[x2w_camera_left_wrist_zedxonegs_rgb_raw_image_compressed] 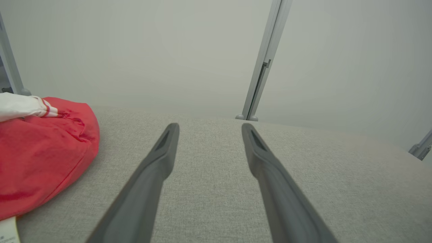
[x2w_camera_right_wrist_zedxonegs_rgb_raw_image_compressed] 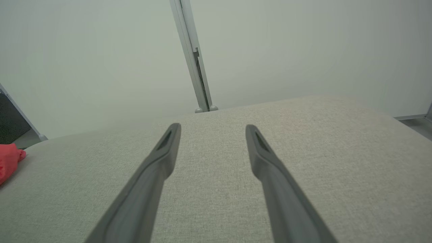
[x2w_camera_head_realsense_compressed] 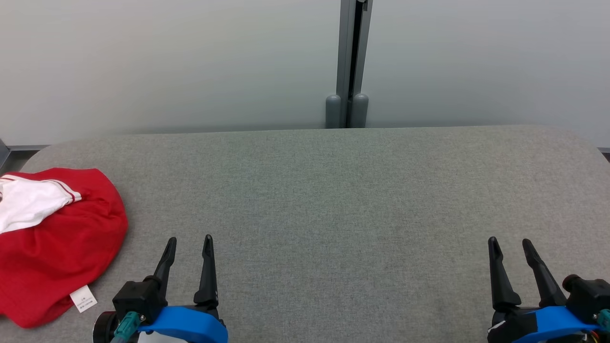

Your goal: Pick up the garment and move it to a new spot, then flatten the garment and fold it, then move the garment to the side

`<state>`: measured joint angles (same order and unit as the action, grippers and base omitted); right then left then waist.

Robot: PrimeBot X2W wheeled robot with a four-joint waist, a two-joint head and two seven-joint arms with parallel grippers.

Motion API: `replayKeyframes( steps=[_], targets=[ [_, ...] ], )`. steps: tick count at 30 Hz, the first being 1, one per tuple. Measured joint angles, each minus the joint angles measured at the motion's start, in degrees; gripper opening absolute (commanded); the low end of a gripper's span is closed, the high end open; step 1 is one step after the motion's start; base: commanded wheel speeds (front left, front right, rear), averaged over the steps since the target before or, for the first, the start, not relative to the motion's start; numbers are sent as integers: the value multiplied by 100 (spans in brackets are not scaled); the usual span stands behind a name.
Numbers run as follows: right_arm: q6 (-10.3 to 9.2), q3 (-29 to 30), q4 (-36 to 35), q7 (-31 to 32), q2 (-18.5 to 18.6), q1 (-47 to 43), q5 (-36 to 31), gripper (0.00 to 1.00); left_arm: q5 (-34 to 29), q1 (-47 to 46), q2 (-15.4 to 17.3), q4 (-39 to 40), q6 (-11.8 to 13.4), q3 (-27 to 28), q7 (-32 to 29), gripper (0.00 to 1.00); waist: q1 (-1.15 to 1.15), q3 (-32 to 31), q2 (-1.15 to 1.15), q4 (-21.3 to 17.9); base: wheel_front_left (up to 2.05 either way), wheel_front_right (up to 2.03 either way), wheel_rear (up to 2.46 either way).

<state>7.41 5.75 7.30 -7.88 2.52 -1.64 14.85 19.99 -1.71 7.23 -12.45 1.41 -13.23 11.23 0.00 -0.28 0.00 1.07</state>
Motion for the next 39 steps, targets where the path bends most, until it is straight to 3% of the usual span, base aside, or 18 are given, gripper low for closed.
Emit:
replayKeyframes(
  steps=[39],
  targets=[
    [7, -10, -181, -224, 14, -162, -1452, 100, -1179, 158, -202, 27, 22, 76, 376, 100, 0, -66, 0, 107, 0, 0, 0]
  ],
)
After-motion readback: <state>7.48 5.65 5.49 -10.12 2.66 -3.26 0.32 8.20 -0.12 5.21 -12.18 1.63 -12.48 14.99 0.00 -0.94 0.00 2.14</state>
